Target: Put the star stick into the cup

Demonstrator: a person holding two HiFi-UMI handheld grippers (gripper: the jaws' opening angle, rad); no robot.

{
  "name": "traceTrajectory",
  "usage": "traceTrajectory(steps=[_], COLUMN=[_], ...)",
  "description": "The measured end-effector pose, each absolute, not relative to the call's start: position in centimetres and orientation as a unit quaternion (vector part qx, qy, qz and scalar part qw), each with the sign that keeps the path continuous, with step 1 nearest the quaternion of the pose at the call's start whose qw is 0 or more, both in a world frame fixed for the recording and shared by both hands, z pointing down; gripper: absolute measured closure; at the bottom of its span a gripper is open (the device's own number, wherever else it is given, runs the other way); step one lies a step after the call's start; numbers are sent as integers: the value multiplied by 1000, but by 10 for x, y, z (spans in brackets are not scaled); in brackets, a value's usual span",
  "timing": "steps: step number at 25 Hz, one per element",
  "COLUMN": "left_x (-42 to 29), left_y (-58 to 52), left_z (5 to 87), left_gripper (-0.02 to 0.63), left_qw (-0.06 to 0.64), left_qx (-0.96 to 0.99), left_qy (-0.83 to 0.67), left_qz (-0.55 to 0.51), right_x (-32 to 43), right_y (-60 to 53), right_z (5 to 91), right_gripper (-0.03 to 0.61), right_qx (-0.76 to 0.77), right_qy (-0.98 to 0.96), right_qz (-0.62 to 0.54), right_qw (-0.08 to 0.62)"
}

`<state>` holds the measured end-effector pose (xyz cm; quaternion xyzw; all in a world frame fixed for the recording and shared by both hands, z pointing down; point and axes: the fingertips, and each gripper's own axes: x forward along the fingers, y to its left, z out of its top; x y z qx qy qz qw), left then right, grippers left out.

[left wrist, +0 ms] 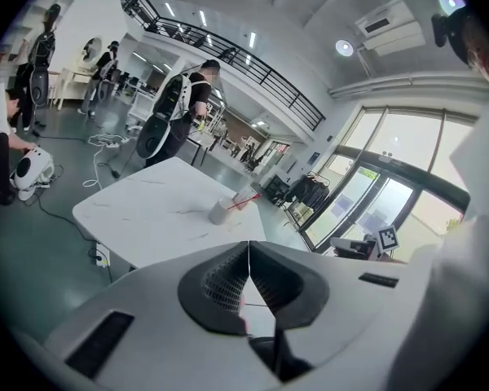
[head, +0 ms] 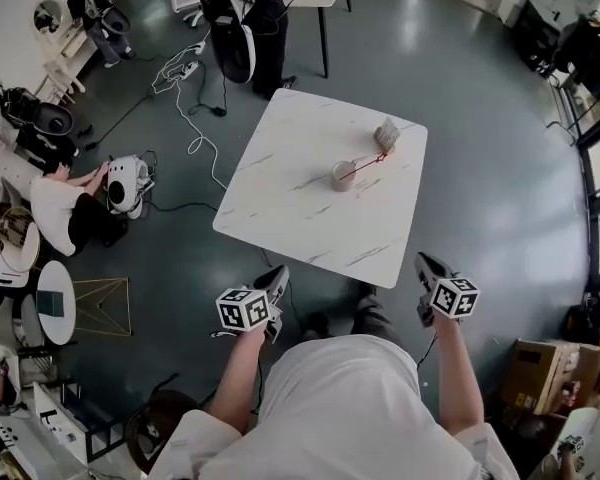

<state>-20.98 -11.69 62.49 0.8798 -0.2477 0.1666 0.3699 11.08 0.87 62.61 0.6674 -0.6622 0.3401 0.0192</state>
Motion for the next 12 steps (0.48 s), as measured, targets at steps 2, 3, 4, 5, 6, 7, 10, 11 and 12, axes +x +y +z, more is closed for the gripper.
traceTrajectory(steps=[2,3,4,5,6,7,10,11,12], left_x=[-204,-200,-196,-191,-187,-182,-169,-165,-161], left_y=[-113,-111,-110,-109,-108,-107,-101,-99,-97], left_z=[621,617,613,607,602,597,582,577,572], left_gripper=[600,600,600,600,600,600,600,600,600], left_qw=[365,361,358,354,349,344,331,328,326], left_qx=[885,887,890,893,896,900,907,908,909], left_qy=[-238,-235,-231,-228,-225,-224,-224,-227,-230], left_qz=[167,165,161,157,153,149,135,129,123], right_x=[114,117,120,122,124,124,127,129,132], right_y=[24,29,34,37,39,40,43,43,44], right_z=[616,610,603,595,588,581,567,563,558], right_gripper=[543,543,543,543,543,543,543,543,543], right_qx=[676,680,684,687,687,685,668,664,661], right_qy=[-657,-655,-654,-655,-658,-664,-689,-695,-700], right_qz=[333,328,322,315,308,301,282,277,272], right_qw=[13,8,4,0,-3,-5,5,10,13])
